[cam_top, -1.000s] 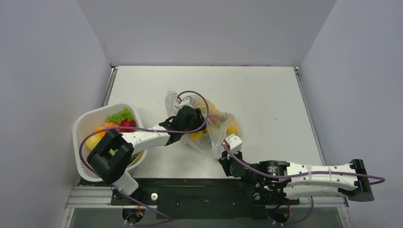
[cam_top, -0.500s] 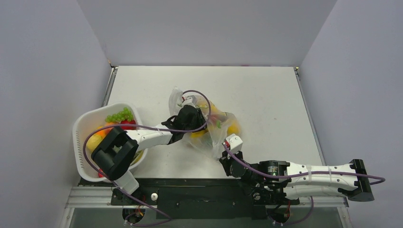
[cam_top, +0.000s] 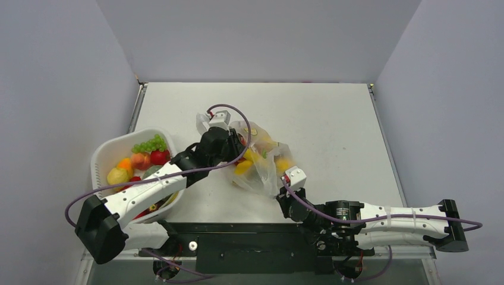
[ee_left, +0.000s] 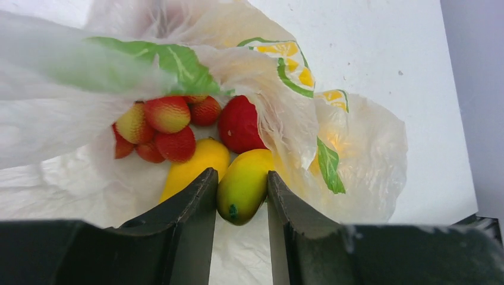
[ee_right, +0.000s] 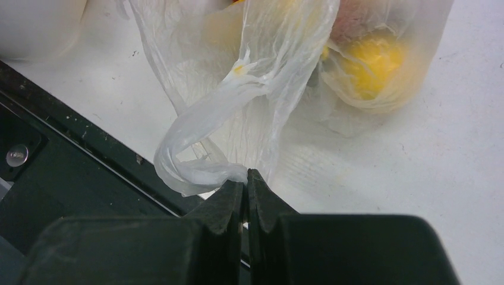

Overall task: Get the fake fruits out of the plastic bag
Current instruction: Take out the fake fruit from the plastic bag.

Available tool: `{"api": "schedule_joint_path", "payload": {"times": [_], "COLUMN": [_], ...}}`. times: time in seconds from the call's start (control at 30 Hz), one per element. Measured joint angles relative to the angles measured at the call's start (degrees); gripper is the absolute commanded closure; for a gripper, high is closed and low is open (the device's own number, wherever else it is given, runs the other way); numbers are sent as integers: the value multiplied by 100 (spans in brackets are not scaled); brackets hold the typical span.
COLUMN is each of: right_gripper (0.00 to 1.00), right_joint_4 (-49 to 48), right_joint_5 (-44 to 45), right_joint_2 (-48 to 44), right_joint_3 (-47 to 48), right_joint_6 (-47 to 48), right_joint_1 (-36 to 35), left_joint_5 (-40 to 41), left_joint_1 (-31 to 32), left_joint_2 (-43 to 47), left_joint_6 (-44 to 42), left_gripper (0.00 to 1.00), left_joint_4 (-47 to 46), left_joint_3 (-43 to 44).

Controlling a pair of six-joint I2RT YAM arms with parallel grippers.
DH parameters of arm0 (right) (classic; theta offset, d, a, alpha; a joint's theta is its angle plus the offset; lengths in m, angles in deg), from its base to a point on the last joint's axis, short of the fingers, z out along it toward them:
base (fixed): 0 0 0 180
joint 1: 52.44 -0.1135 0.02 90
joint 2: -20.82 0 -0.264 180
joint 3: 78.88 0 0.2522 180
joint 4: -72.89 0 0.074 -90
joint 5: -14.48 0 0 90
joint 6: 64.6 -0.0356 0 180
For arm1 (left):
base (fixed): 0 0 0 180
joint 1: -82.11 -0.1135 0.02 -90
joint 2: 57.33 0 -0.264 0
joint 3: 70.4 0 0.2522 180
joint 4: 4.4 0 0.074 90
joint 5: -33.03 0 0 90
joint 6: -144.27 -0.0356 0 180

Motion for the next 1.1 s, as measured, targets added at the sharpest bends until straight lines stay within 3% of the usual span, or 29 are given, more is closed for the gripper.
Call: {"api": "schedule_joint_path", "payload": {"times": [0.53, 0.73, 0.97, 1.1], "right_gripper": [100, 100, 100, 100], "right_joint_4": [-15, -44, -74, -129], "right_joint_5": [125, 188, 190, 186], "right_joint_2": [-79, -101, -26, -26], "right_joint_3": [0, 0, 0, 0], "right_joint_6": [0, 22, 63, 81], "right_joint_1": [2, 2, 4, 15], "left_joint_5": [1816, 1945, 1878, 2006], "left_joint_1": [302, 323, 87, -52], "left_joint_2": [378, 619, 1823, 2035], "left_joint_6": [-374, -315, -195, -411], "left_gripper": [100, 100, 100, 100], "left_joint_4": [2063, 2297, 2306, 2441], "left_joint_3": [619, 866, 839, 953]}}
